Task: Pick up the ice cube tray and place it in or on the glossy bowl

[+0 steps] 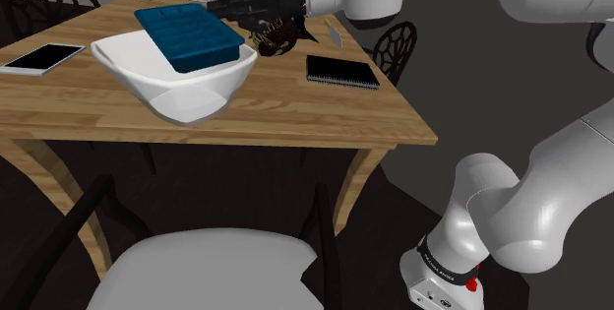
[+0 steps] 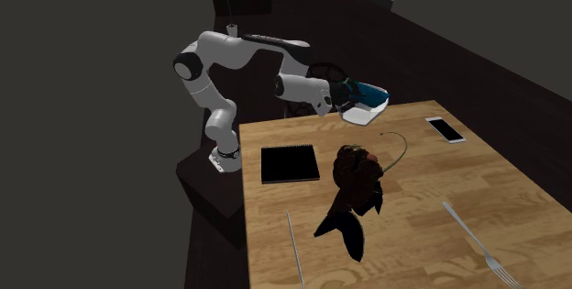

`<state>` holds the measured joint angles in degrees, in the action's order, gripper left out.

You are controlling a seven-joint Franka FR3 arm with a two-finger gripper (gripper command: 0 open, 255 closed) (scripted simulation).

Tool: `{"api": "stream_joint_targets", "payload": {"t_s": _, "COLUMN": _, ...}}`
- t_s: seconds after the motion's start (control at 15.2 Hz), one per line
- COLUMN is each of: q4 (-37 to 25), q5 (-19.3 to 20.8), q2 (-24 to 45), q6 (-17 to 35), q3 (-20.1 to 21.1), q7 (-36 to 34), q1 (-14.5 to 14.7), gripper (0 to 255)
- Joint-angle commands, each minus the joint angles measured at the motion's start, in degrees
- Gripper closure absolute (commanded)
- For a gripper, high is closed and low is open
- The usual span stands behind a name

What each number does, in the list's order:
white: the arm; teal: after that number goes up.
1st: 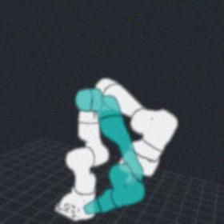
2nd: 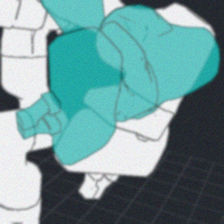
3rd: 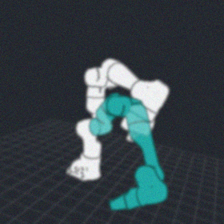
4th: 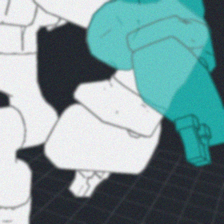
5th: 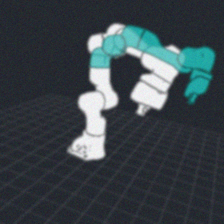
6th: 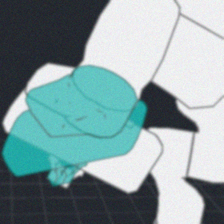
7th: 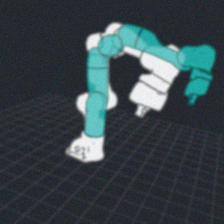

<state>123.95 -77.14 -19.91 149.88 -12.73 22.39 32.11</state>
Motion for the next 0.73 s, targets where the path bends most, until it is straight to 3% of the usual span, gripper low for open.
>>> {"api": "stream_joint_targets", "payload": {"t_s": 0.0, "q4": 0.22, "q5": -0.07, "q2": 0.13, "q6": -0.29, "q3": 0.08, "q7": 0.22, "q1": 0.20, "gripper": 255}}
{"api": "stream_joint_targets", "payload": {"t_s": 0.13, "q4": 0.22, "q5": -0.06, "q2": 0.13, "q6": -0.28, "q3": 0.07, "q7": 0.22, "q1": 0.22, "gripper": 255}}
{"api": "stream_joint_targets", "payload": {"t_s": 0.2, "q4": 0.07, "q5": -0.14, "q2": 0.32, "q6": -0.32, "q3": 0.02, "q7": 0.29, "q1": 0.24, "gripper": 0}}
{"api": "stream_joint_targets", "payload": {"t_s": 0.53, "q4": 0.22, "q5": -0.07, "q2": 0.13, "q6": -0.28, "q3": 0.07, "q7": 0.22, "q1": 0.22, "gripper": 0}}
{"api": "stream_joint_targets", "payload": {"t_s": 0.66, "q4": 2.85, "q5": 2.78, "q2": -3.76, "q6": -1.70, "q3": -0.33, "q7": -1.63, "q1": -1.15, "gripper": 0}}
